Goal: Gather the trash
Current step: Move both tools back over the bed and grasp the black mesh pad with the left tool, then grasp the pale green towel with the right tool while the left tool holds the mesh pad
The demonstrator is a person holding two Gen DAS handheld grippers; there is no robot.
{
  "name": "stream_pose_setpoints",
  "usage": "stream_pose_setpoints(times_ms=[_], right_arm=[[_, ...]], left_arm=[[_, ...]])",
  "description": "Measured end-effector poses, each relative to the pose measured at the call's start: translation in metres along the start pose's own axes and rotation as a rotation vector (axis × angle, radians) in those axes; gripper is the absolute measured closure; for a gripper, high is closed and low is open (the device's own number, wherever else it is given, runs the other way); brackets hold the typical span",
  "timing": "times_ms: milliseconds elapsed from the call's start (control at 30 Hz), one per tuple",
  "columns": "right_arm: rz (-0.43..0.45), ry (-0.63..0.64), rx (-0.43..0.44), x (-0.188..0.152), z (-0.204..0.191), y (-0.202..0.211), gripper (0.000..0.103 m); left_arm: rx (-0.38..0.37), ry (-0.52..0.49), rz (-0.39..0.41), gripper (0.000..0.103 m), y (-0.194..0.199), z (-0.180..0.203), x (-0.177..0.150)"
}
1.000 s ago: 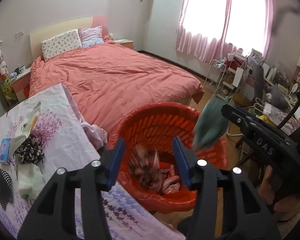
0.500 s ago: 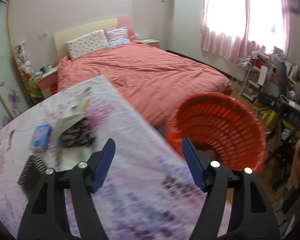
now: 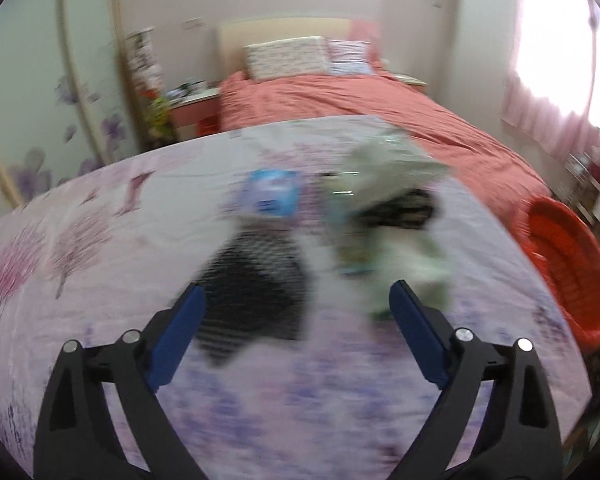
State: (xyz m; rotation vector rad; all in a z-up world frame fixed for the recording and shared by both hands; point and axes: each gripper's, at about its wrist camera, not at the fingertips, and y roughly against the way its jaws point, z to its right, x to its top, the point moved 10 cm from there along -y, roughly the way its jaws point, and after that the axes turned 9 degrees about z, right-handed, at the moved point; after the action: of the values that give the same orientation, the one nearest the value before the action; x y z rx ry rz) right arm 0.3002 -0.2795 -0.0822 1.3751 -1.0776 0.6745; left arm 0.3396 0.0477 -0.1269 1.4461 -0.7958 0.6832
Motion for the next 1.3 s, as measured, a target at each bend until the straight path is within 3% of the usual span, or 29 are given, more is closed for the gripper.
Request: stream_pose_setpoints(times_ms=[67,167,433,600,633,733,800,833,900,933,1133,1300], right_arm=[[-0.014,0.013,0.017,-0.005,-0.013,-0.003,0.041],[-0.036,0.023,0.042,-0.013,-0.029,-0.007,0.041],[-0.093,0.035,0.091,-0.032,-0.069,-0.018,0.041],[-0.117,0.064,0.113,-0.040,-0.090,-0.021,0.041],[-0.119,0.068,0.116,-0.041,-0.094,-0.021,0.041],[-0.129,0.076,0.125,-0.045,-0.101,-0.021,0.041],[-0.136,0.077,0.131,-0.047,-0.106,-0.021,0.041],[-0.137,0.078,0.134,-0.047,-0.108,-0.021,0.041],[-0.140,0.083,0.141,-0.048,-0.114,-0.020,0.041],[-0.140,0.085,0.143,-0.049,-0.116,-0.020,0.041],[-0.143,0.097,0.163,-0.051,-0.132,-0.019,0.041],[-0.152,0.096,0.193,-0.055,-0.151,-0.021,0.041]], left_arm=[[0.040,0.032,-0.012,0.009,-0.007,-0.023,-0.002],[0.036,0.091,-0.044,0.008,-0.020,-0.042,-0.005],[0.066,0.032,-0.085,0.005,-0.053,-0.030,-0.006],[0.069,0.045,-0.158,0.006,-0.072,-0.034,-0.013],[0.059,0.056,-0.164,0.008,-0.074,-0.035,-0.014],[0.031,0.077,-0.153,0.031,-0.071,-0.035,-0.013],[0.026,0.062,-0.140,0.051,-0.066,-0.033,-0.012],[0.028,0.056,-0.136,0.056,-0.065,-0.034,-0.012],[0.017,0.063,-0.133,0.081,-0.062,-0.039,-0.013],[0.015,0.070,-0.135,0.087,-0.061,-0.042,-0.013],[0.030,0.084,-0.123,0.092,-0.051,-0.074,-0.017],[0.121,0.095,-0.109,0.092,-0.034,-0.121,-0.025]])
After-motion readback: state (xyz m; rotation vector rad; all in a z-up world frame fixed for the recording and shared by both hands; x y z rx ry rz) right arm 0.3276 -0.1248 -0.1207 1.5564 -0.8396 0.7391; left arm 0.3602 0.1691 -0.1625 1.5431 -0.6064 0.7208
